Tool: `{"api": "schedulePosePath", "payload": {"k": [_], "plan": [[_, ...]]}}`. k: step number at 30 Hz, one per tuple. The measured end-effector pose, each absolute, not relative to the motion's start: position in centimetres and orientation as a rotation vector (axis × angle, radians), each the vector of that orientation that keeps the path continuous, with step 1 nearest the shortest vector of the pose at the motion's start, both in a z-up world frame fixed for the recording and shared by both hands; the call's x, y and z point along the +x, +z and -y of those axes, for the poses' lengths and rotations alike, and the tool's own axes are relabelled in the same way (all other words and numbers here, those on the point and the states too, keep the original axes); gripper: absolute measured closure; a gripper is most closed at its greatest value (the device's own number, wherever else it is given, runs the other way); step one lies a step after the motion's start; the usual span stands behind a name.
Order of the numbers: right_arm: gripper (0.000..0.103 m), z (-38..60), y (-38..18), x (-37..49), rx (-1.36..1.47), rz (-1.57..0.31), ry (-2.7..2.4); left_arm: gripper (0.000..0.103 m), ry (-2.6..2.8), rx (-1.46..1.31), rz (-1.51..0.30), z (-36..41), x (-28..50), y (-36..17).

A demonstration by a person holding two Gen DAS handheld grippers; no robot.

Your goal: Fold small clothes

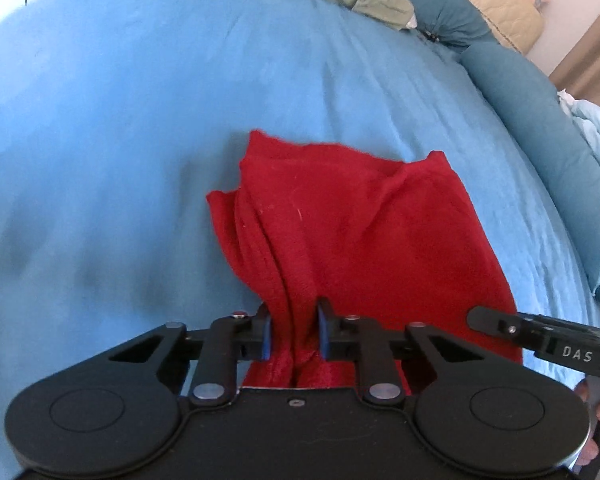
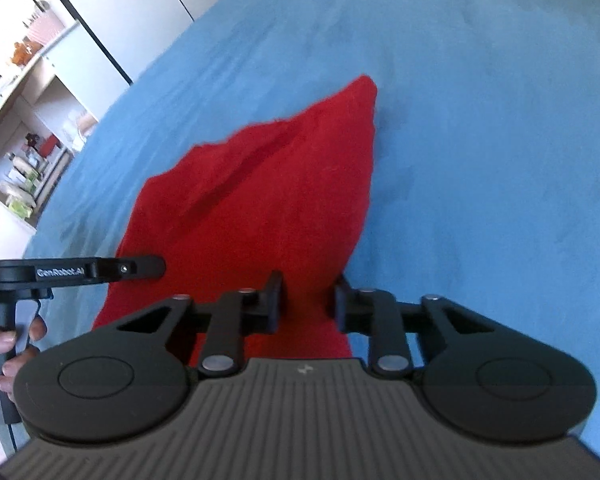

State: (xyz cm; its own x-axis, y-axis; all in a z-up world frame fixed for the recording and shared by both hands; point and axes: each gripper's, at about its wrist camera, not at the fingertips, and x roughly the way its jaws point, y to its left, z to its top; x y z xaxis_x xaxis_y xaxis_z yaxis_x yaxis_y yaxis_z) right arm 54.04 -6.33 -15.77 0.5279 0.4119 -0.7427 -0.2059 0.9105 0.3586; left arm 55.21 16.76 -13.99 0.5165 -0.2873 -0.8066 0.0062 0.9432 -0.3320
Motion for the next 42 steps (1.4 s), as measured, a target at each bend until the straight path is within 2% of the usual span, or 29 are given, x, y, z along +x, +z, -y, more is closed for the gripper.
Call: {"api": "schedulePosePath", "payload": {"k": [7,13,16,22,23,24,26,27,28,29,30,31,37,42], "plan": [[0.067,9.5,-10.5,49.1,0.210,-0.862,0.439,0.082,-0.224,-0.252,-0.969,-13.4,51.0,-9.5],[0.067,15.7,-8.2,41.7,0.183,-0.809,0.471,0.082,-0.311,-0.244,-0.905,-9.5,42.5,-6.7],[0.067,18.2,-9.0,37.0,0.195,-0.811,0.455,0.082,-0.331,-0.257,-0.884,-7.7,38.4,-7.9],[0.067,21.5,-15.4,30.1,0.245,-0.839,0.399,0.081,-0.294,-0.237,-0.876,-4.6,33.2,-13.9],[0.067,21.9,-16.6,29.4,0.245,-0.838,0.375,0.080,-0.261,-0.217,-0.881,-4.1,32.7,-14.7],[0.066,22.3,-17.5,28.9,0.252,-0.835,0.360,0.074,-0.244,-0.198,-0.868,-3.9,32.1,-15.1],[0.060,23.4,-18.3,28.1,0.277,-0.823,0.325,0.065,-0.207,-0.179,-0.839,-4.1,31.1,-15.0],[0.052,24.0,-18.1,27.6,0.300,-0.809,0.290,0.055,-0.183,-0.172,-0.828,-4.2,30.6,-14.6],[0.035,24.3,-17.7,27.1,0.313,-0.789,0.266,0.047,-0.160,-0.158,-0.816,-4.4,30.3,-14.0],[0.027,24.3,-17.4,26.7,0.319,-0.763,0.252,0.043,-0.136,-0.137,-0.797,-4.6,30.0,-13.5],[0.015,24.6,-16.9,26.2,0.317,-0.734,0.240,0.036,-0.119,-0.120,-0.783,-4.8,29.2,-13.2],[0.010,24.5,-16.7,26.1,0.305,-0.724,0.230,0.032,-0.107,-0.108,-0.774,-5.0,29.1,-13.0],[0.011,24.2,-19.3,28.0,0.242,-0.820,0.170,0.032,-0.055,-0.043,-0.824,-4.4,31.2,-15.5],[0.008,25.6,-20.8,28.1,0.253,-0.805,0.169,0.029,-0.040,-0.030,-0.865,-4.8,31.7,-18.3]]}}
